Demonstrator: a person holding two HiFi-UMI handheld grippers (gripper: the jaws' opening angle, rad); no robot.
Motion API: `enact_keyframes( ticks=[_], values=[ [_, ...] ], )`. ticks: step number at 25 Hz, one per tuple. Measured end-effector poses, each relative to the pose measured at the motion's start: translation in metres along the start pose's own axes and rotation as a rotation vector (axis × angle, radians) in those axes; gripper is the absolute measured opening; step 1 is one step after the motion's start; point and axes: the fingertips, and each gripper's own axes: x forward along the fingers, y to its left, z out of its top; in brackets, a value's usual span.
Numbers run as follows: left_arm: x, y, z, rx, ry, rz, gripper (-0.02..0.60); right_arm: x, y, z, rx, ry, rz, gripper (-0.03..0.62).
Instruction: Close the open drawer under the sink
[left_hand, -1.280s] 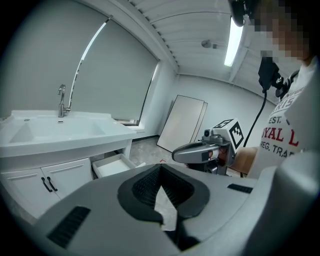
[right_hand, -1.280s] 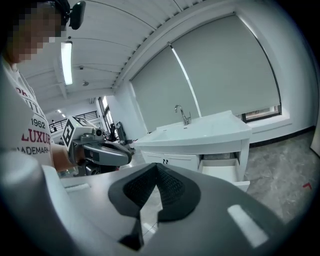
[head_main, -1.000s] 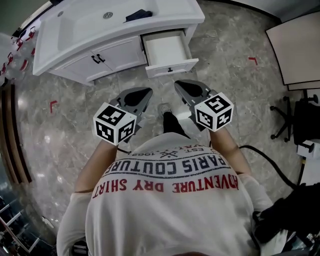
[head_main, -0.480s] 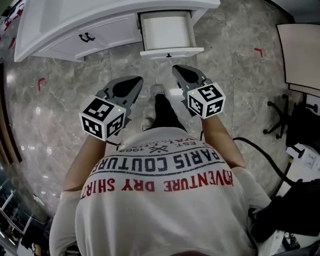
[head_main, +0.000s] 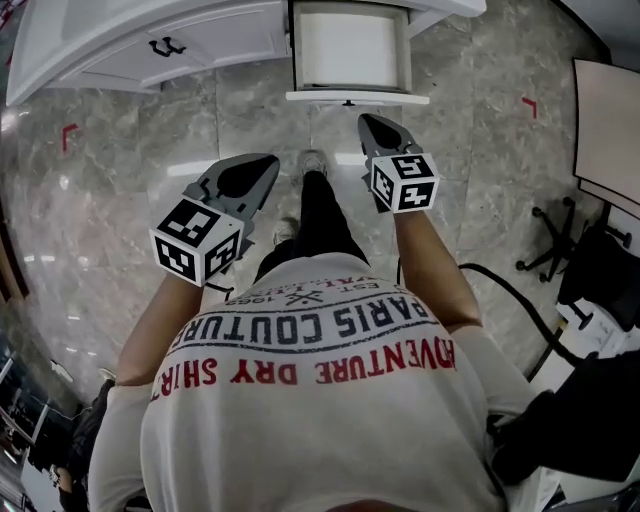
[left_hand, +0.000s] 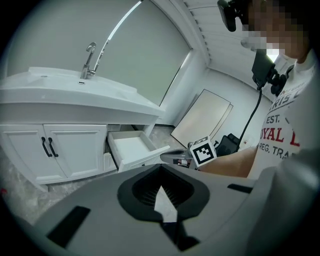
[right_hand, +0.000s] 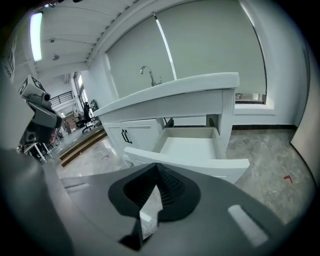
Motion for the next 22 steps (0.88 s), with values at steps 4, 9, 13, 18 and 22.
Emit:
enact_keyframes(
  ticks=[4,9,13,18,22],
  values=[
    [0.005,0.014,-0.009,-0.025,0.02,0.017,0.002,0.022,-0.016,-0.012,-0.002,0.043,-0.022,0.002],
    [0.008,0.026,-0.011,-0.047,0.025,0.031,0.002,0.04,-0.024,-0.025,0.018,0.079,-0.039,0.002],
    [0.011,0.03,-0.014,-0.056,0.036,0.038,0.002,0.048,-0.03,-0.03,0.049,0.088,-0.047,0.002],
    [0.013,0.034,-0.02,-0.071,0.047,0.044,0.002,0.056,-0.031,-0.03,0.063,0.085,-0.048,0.002],
    [0.014,0.037,-0.023,-0.071,0.056,0.047,0.002,0.061,-0.031,-0.03,0.072,0.084,-0.047,0.002]
  ],
)
